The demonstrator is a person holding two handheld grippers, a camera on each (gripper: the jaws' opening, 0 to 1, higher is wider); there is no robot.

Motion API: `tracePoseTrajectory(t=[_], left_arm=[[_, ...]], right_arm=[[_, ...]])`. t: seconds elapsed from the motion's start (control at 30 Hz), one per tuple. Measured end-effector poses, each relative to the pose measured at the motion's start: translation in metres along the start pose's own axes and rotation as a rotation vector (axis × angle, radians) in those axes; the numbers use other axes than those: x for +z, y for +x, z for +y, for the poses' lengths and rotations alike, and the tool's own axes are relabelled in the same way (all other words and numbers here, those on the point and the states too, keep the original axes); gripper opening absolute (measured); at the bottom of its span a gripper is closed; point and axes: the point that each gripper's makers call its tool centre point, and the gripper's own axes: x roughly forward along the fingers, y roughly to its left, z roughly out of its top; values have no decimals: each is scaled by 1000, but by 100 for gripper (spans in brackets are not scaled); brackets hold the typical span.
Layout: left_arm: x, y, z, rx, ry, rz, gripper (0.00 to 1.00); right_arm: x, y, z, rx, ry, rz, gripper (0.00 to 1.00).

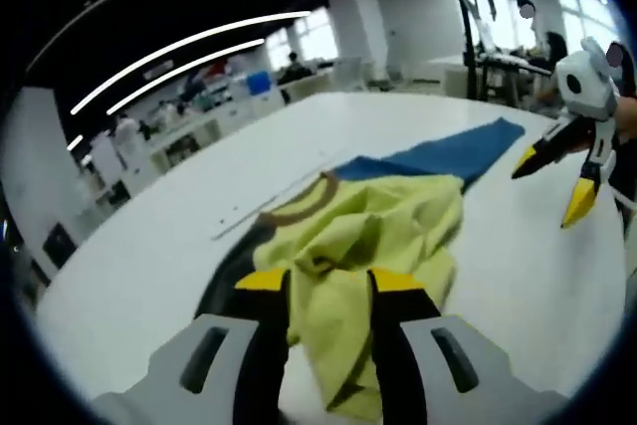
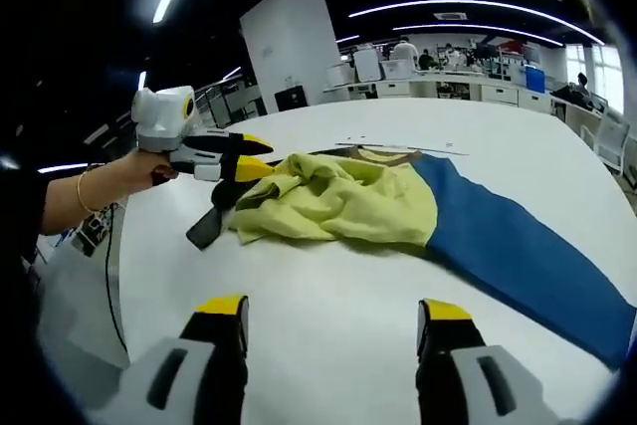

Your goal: Fold the garment on the visible template until the final outline fits inside the template.

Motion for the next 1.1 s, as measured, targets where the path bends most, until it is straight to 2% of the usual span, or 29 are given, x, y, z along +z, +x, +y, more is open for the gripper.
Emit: tracePoseTrajectory(t=[0.07,0.2,0.3,0.43,0.53,0.77,0.87,0.9,0.93,1.0,1.1], left_arm=[[1,-1,-11,-33,16,-12,27],[-6,2,-31,-81,59,11,26],[-20,5,-47,-126,130,59,23],[-31,10,-59,-153,241,107,21],[-39,12,-63,-163,287,140,20],[-48,16,-66,-175,298,162,17],[-52,18,-64,-167,325,184,10],[-53,18,-63,-164,318,187,3],[-52,18,-63,-168,299,186,0],[-49,18,-64,-176,242,170,0],[-44,15,-66,-183,230,167,0]], right_arm=[[0,0,0,0,0,-2,68],[1,0,1,1,2,-4,68],[1,-1,1,1,0,-5,68],[-2,-2,0,-6,-4,4,68],[-4,-3,0,-9,-4,7,68],[-4,-4,-1,-13,2,7,68],[-4,-4,-2,-15,4,8,68],[-4,-4,-2,-16,5,8,68],[-4,-4,-2,-16,7,9,68],[-4,-4,-2,-17,8,9,68],[-4,-5,-2,-22,11,8,68]])
